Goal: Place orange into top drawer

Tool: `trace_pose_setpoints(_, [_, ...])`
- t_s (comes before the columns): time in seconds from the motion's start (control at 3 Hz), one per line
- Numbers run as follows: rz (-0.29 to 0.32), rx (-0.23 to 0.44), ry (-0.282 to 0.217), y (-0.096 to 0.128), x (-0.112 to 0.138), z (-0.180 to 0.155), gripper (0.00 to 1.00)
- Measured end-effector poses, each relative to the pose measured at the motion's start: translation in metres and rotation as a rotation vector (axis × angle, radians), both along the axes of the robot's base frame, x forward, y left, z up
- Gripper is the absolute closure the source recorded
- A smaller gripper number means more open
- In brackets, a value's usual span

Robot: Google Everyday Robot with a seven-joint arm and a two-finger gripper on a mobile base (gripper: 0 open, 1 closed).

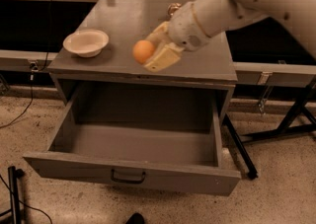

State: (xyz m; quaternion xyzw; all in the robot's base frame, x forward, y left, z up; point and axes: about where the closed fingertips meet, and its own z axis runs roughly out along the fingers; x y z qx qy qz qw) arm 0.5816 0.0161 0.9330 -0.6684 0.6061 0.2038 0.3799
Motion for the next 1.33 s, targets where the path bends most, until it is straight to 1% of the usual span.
trace_pose_setpoints(0.33, [-0.058, -0.041, 0.015, -0.031, -0.023, -0.012, 1.00])
trace_pose_setpoints(0.67, [-0.054, -0.040, 0.019, -0.030, -0.023, -0.014, 1.00])
trace_pose_setpoints(1.0, [-0.050, -0.001, 0.072, -0.024, -0.016, -0.043, 1.00])
trace_pose_setpoints(1.33, [-0.076, 0.055, 0.116, -0.022, -0.021, -0.096, 1.00])
